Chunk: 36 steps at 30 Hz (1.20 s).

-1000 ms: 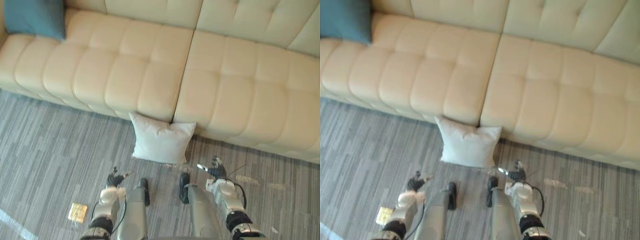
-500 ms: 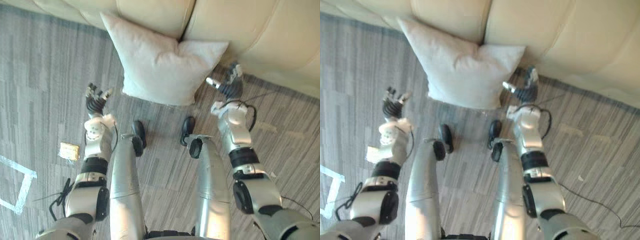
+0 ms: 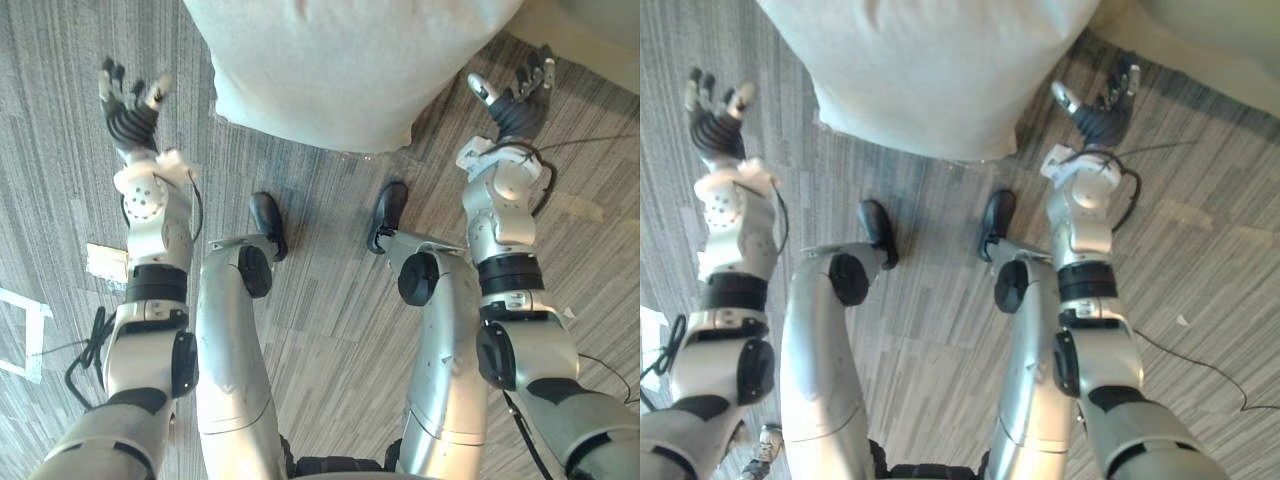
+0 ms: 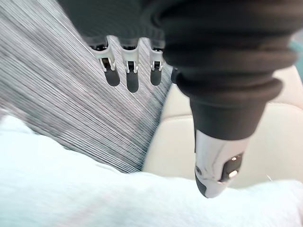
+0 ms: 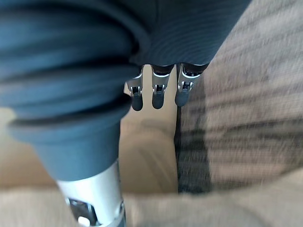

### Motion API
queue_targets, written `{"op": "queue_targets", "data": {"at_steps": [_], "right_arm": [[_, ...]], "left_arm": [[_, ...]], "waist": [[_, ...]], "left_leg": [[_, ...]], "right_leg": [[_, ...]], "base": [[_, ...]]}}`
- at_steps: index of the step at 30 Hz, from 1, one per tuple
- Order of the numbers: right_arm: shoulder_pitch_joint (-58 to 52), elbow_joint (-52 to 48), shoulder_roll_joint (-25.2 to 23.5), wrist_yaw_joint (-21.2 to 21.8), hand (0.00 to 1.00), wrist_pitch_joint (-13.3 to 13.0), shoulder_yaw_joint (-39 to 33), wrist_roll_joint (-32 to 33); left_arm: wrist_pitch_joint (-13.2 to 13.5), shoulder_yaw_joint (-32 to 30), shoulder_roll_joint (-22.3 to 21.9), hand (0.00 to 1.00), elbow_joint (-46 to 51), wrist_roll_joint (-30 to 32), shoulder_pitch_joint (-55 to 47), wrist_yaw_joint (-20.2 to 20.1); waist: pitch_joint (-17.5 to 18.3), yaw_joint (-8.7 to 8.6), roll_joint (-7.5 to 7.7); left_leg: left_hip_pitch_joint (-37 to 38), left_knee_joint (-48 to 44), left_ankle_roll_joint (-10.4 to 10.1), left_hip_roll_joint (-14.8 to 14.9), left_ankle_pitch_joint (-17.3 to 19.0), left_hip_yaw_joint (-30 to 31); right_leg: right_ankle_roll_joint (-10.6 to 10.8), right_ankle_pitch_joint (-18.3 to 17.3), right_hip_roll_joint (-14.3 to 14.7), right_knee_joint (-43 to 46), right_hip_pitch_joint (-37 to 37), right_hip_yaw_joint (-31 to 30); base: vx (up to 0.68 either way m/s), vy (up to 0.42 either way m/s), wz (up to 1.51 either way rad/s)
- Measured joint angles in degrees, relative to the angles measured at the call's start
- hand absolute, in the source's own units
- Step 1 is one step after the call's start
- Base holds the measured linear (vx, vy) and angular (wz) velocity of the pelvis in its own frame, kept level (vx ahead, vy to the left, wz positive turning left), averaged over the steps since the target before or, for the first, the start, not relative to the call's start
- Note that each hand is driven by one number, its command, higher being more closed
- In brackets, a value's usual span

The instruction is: Pick up cushions and gather them together orderly.

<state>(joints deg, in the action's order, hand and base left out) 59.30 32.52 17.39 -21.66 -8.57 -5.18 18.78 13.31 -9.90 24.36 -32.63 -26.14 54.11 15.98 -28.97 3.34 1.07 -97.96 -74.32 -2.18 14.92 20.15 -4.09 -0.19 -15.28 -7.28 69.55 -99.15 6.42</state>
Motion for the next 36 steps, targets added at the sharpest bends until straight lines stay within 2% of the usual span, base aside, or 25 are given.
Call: {"op": "queue_targets", "data": {"at_steps": [6, 10, 11, 12, 16, 21, 27, 32, 34, 36], "right_arm": [[5.2, 0.0, 0.0, 1.0, 0.0, -0.3, 6.2, 0.6], [6.1, 0.0, -2.3, 1.1, 0.0, -0.4, 6.8, 1.6], [6.4, 0.0, -3.3, 1.1, 0.0, -0.4, 7.9, 1.6], [6.7, 0.0, -4.2, 1.1, 1.0, -0.4, 8.2, 1.6], [7.3, 0.0, -6.7, 1.0, 1.0, -0.4, 8.2, 2.6], [7.5, 0.0, -7.1, 0.6, 1.0, -0.5, 8.2, 6.2], [7.4, -2.4, -7.9, 0.6, 1.0, -1.2, 8.0, 8.4], [1.2, -10.4, -9.0, 0.6, 1.0, -2.4, 7.3, 8.4], [-5.3, -14.2, -10.1, 0.8, 1.0, -4.6, 7.3, 8.3], [-9.0, -17.6, -11.1, 0.8, 1.0, -5.2, 7.1, 8.2]], "left_arm": [[0.4, 6.1, 1.2, 0.0, 0.4, -1.0, 5.2, -0.5], [0.3, 10.1, -0.1, 0.0, 0.0, -0.9, 9.1, -1.0], [0.1, 11.0, -1.3, 1.0, -0.9, -0.9, 10.1, -0.4], [0.1, 11.0, -2.4, 1.0, -1.7, -0.9, 10.4, 0.4], [-0.3, 11.0, -3.0, 1.0, -2.5, -0.9, 10.5, 2.6], [-0.8, 11.0, -2.4, 1.0, -3.0, -1.5, 10.4, 4.0], [-0.7, 10.8, -2.5, 1.0, -1.7, -4.0, 9.3, 4.1], [0.3, 10.8, -5.8, 1.0, 8.1, -5.4, 1.8, 4.9], [2.5, 11.0, -9.9, 1.0, 12.0, -5.4, -4.3, 4.9], [3.2, 11.2, -12.4, 1.0, 15.2, -5.4, -7.7, 4.9]], "waist": [[0.0, 0.01, -0.06], [0.1, -0.05, -0.11], [0.1, -0.19, -0.15], [0.2, -0.22, -0.29], [0.3, -0.2, -0.26], [0.8, -0.23, -0.29], [1.0, -0.46, -0.31], [1.0, -0.8, -0.29], [4.8, -0.8, -0.24], [4.6, -0.96, -0.28]], "left_leg": [[-0.1, 0.2, 0.0, 0.1, 0.1, -0.1], [0.2, 0.5, 0.0, 0.2, 0.1, 0.0], [0.7, 0.9, 0.0, 0.3, 0.0, -0.1], [1.2, 1.4, 0.0, 0.2, 0.0, -0.2], [3.0, 2.9, -0.4, 0.3, -0.2, -0.1], [4.6, 3.5, -0.5, 0.2, -0.3, -0.2], [7.2, 3.7, -0.5, 0.3, -0.3, -0.2], [12.9, 5.0, -0.6, 0.4, -0.3, -0.3], [15.7, 7.5, -1.1, 0.4, -0.5, -0.4], [20.2, 9.7, -1.6, 0.4, -0.9, -0.8]], "right_leg": [[-1.5, 0.9, 0.2, -0.9, 0.1, 0.1], [-1.8, 1.2, 0.3, -1.5, 0.7, 0.3], [-1.9, 1.3, 0.4, -1.9, 1.2, 0.4], [-1.9, 1.4, 0.5, -2.3, 1.6, 0.4], [-2.1, 1.5, 0.9, -3.9, 3.4, 0.7], [-2.1, 1.6, 1.1, -4.9, 5.0, 0.7], [-2.0, 1.6, 1.2, -5.2, 7.8, 0.7], [-1.9, 1.6, 1.5, -6.4, 13.3, 0.7], [-1.6, 1.7, 1.9, -8.9, 16.1, 0.9], [-2.0, 2.3, 2.2, -11.1, 20.5, 1.1]], "base": [[0.01, 0.023, -0.04], [0.02, 0.025, -0.04], [0.02, 0.019, -0.03], [0.02, 0.021, -0.03], [0.0, 0.0, 0.0], [0.01, 0.007, -0.01], [0.0, 0.003, -0.01], [0.0, 0.0, 0.0], [-0.01, -0.004, -0.04], [0.0, -0.007, -0.04]]}}
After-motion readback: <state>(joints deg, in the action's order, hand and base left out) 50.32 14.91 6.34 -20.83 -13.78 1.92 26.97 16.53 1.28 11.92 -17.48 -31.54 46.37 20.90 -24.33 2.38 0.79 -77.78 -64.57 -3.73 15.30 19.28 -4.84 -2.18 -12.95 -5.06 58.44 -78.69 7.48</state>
